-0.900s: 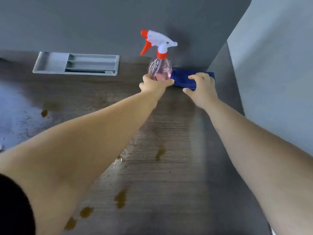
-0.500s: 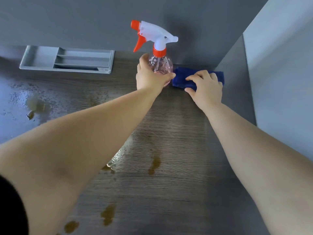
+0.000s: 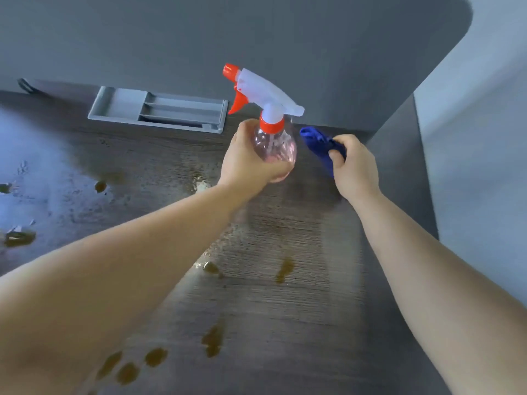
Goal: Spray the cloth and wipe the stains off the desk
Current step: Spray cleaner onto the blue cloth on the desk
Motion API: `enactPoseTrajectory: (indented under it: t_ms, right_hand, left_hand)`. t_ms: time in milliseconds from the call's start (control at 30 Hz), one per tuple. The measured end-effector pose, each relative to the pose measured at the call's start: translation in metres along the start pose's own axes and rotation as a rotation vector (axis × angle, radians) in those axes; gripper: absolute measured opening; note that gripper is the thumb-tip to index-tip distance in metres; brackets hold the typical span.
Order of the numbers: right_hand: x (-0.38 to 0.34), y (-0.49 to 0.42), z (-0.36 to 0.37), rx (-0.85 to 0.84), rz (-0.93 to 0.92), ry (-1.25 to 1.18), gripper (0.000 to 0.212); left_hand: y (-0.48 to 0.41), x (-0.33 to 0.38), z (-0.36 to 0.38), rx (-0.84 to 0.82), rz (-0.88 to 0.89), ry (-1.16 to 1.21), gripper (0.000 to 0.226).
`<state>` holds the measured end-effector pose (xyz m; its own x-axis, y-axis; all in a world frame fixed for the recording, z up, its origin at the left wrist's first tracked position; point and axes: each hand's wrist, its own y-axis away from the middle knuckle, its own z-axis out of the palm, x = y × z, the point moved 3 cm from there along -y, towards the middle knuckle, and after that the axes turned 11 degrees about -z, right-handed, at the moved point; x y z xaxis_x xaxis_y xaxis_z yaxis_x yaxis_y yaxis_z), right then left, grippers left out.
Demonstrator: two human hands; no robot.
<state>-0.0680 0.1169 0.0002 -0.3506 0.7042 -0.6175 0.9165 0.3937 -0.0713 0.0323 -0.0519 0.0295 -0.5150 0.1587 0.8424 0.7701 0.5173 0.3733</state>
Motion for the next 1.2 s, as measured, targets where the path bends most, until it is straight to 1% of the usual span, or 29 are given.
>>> enactPoseTrajectory:
  t_ms: [67,133,200,367,533,633,800,900,1033,1200]
  right_hand:
    - [-0.028,0.019,0.007,-0.011,0.065,-0.201,0.025]
    - [-0.058,0.039,0.021,-0.043,0.08,-0.32,0.022]
    - [-0.094,0.06,0.041,-0.096,0.072,-0.389,0.02]
    - [-0.2,0.121,0.099,-0.233,0.024,-0.554,0.012]
    - [-0.303,0.175,0.17,-0.378,0.084,-0.76,0.012]
    - [-0.364,0.206,0.216,-0.477,0.138,-0.873,0.013]
    - [-0.43,0.228,0.274,-0.63,0.171,-0.872,0.012]
    - [-0.459,0.228,0.307,-0.71,0.169,-0.848,0.014]
    - [-0.488,0.225,0.35,-0.798,0.216,-0.818,0.012]
    - [-0.525,0.239,0.404,-0.887,0.368,-0.832,0.013]
  left_hand:
    - [0.019,-0.016,-0.027,-0.029,-0.019,-0.013,0.071]
    - [0.041,-0.036,-0.058,-0.035,-0.042,0.003,0.066]
    - [0.063,-0.061,-0.094,-0.019,-0.058,0.022,0.061]
    - [0.122,-0.131,-0.197,0.012,-0.109,0.121,0.068]
    - [0.178,-0.194,-0.31,0.053,-0.141,0.099,0.07]
    - [0.211,-0.232,-0.381,0.133,-0.177,0.056,0.069]
    - [0.243,-0.283,-0.463,0.282,-0.278,0.07,0.077]
    - [0.254,-0.306,-0.494,0.361,-0.326,0.104,0.077]
    - [0.262,-0.327,-0.518,0.423,-0.364,0.18,0.076]
    - [0.271,-0.361,-0.555,0.467,-0.431,0.179,0.077]
